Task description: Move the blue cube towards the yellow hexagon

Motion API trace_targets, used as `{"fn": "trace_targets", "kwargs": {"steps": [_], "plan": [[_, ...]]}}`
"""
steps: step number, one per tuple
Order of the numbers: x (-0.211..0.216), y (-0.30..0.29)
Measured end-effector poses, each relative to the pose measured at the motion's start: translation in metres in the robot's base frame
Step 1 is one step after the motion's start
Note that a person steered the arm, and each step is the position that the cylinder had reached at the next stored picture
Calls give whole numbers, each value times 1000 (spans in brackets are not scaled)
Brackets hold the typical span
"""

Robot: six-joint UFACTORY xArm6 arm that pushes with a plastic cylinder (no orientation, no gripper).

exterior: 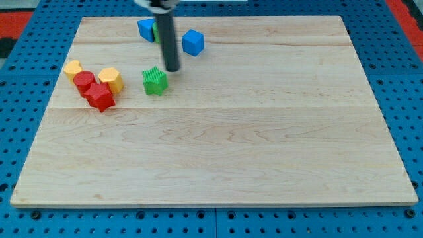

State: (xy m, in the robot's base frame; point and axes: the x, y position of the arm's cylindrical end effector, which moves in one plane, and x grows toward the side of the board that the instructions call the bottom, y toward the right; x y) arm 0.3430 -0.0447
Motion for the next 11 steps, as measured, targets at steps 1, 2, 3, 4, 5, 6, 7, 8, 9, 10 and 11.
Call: {"fn": "trace_targets", "kwargs": {"steps": [1, 2, 3, 4, 5, 6, 7, 8, 9, 10, 11], "plan": [[3, 57], [-44, 66], [-109, 62], [-127, 33], [-97, 15], [-73, 38], [-49, 40], [-63, 38], [-81, 47], [-71, 18], [-71, -2]]}}
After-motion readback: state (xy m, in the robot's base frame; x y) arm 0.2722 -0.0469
